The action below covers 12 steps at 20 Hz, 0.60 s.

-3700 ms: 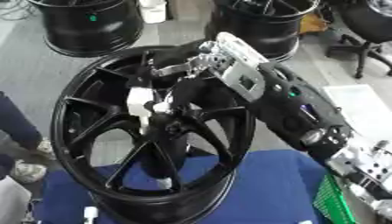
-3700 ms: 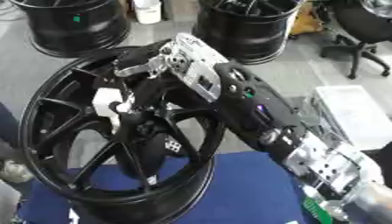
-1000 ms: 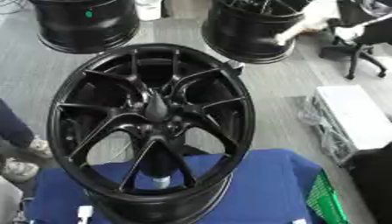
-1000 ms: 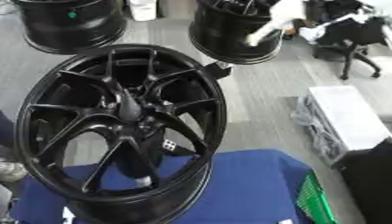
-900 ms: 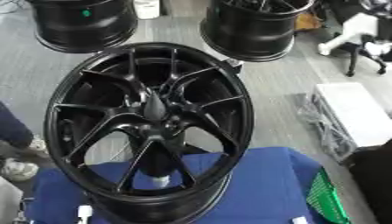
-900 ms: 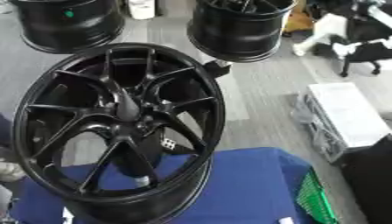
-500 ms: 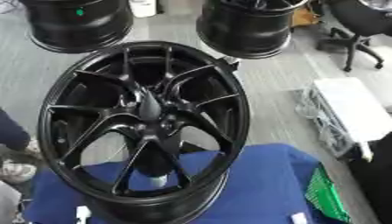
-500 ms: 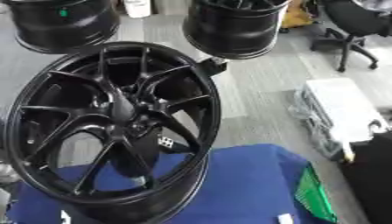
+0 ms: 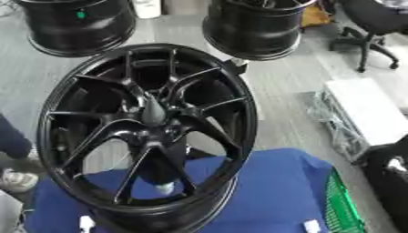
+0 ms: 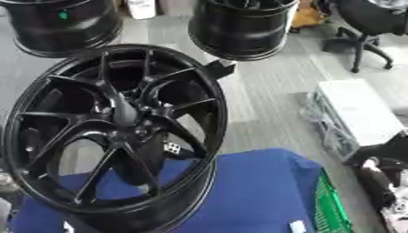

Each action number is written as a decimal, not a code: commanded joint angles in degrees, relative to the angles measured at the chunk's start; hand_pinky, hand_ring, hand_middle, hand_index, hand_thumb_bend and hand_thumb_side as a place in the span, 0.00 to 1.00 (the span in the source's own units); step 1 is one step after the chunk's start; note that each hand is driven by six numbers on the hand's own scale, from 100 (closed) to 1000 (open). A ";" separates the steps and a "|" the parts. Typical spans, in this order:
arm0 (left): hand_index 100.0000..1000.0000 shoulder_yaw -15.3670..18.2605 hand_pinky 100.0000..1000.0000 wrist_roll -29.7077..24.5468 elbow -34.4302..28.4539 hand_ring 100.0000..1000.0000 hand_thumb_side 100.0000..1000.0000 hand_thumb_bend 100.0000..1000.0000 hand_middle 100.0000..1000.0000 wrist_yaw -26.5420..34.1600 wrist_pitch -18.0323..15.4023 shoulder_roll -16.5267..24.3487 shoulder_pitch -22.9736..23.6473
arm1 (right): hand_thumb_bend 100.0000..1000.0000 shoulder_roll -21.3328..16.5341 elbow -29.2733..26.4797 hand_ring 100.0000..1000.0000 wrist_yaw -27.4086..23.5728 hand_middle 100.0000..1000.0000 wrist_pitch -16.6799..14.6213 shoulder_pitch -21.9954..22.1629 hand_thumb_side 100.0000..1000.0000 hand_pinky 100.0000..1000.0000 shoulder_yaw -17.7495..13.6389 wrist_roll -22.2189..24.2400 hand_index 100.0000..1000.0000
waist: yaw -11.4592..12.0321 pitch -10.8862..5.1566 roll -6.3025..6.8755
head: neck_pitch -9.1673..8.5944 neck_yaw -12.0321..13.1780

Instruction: Pull the pin out of the wheel hub.

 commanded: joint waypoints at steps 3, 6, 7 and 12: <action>0.64 0.07 0.65 -0.13 -1.29 0.56 0.59 0.51 0.56 0.12 -0.31 0.31 -0.38 | 0.00 5.06 -12.53 0.54 -1.26 0.55 -5.86 -0.53 0.55 0.66 4.86 2.70 0.73 | -0.11 -0.65 0.22 | -0.11 0.54; 0.65 -0.22 0.65 -0.48 -1.30 0.56 0.59 0.51 0.56 0.07 -0.39 0.19 -0.56 | 0.00 6.40 -15.51 0.53 -4.30 0.53 -8.21 -0.35 0.57 0.65 7.82 5.79 0.71 | 0.07 -0.66 0.34 | -0.11 1.11; 0.65 -0.29 0.65 -0.56 -1.29 0.56 0.59 0.51 0.56 0.04 -0.40 0.18 -0.61 | 0.00 6.48 -16.02 0.52 -5.43 0.52 -8.56 -0.18 0.57 0.64 8.66 5.86 0.69 | 0.14 -0.67 0.36 | -0.11 1.43; 0.65 -0.78 0.65 -1.04 -1.13 0.56 0.59 0.51 0.56 -0.12 -0.41 0.12 -0.70 | 0.00 6.63 -17.79 0.52 -9.12 0.52 -9.27 1.15 0.62 0.64 13.29 7.18 0.69 | 0.09 -0.61 0.48 | -0.11 3.25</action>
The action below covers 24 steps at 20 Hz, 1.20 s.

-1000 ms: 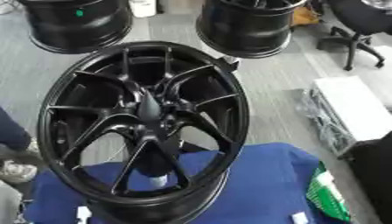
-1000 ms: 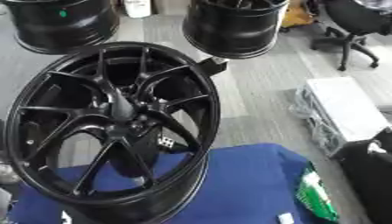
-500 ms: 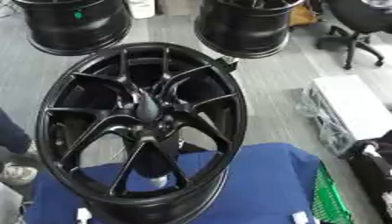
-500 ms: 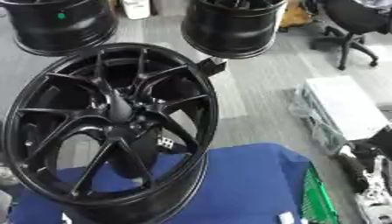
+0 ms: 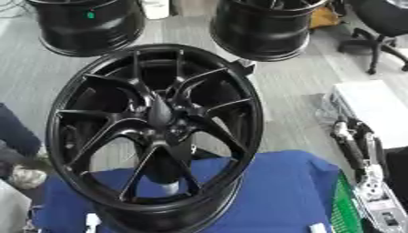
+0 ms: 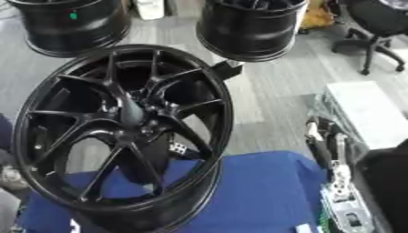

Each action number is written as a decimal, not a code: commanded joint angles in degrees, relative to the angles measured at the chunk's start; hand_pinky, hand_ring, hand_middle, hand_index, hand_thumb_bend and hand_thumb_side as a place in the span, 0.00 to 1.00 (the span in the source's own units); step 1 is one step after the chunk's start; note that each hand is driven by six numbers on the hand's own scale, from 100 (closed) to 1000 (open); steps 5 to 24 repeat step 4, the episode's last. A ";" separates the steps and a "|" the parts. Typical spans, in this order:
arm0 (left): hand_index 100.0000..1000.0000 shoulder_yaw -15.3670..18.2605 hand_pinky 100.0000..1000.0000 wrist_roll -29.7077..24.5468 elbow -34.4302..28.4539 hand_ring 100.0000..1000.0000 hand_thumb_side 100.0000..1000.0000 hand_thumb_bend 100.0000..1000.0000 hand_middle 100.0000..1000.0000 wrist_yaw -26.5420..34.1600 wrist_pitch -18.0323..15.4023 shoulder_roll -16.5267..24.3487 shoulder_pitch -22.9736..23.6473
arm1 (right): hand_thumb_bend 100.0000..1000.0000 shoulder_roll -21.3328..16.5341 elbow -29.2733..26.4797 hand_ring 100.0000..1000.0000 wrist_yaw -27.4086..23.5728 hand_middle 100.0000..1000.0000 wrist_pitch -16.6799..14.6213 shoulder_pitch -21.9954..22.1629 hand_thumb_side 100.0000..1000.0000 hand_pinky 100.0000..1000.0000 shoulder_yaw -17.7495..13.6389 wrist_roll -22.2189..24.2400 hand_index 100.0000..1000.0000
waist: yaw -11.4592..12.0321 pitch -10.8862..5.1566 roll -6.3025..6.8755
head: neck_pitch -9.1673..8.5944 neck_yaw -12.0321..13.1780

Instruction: Pull the pin out of the wheel hub.

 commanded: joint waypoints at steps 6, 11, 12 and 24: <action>0.65 -0.95 0.65 -0.99 -0.70 0.57 0.59 0.51 0.56 -0.36 0.00 0.57 -0.46 | 0.00 -0.49 -2.79 0.52 -1.42 0.52 -0.30 0.99 0.65 0.64 3.48 2.27 0.69 | -0.32 -1.06 0.37 | -0.11 2.27; 0.65 -0.95 0.65 -0.99 -0.70 0.57 0.59 0.51 0.56 -0.36 0.00 0.57 -0.46 | 0.00 -0.49 -2.79 0.52 -1.42 0.52 -0.30 0.99 0.65 0.64 3.48 2.27 0.69 | -0.32 -1.06 0.37 | -0.11 2.27; 0.65 -0.95 0.65 -0.99 -0.70 0.57 0.59 0.51 0.56 -0.36 0.00 0.57 -0.46 | 0.00 -0.49 -2.79 0.52 -1.42 0.52 -0.30 0.99 0.65 0.64 3.48 2.27 0.69 | -0.32 -1.06 0.37 | -0.11 2.27; 0.65 -0.95 0.65 -0.99 -0.70 0.57 0.59 0.51 0.56 -0.36 0.00 0.57 -0.46 | 0.00 -0.49 -2.79 0.52 -1.42 0.52 -0.30 0.99 0.65 0.64 3.48 2.27 0.69 | -0.32 -1.06 0.37 | -0.11 2.27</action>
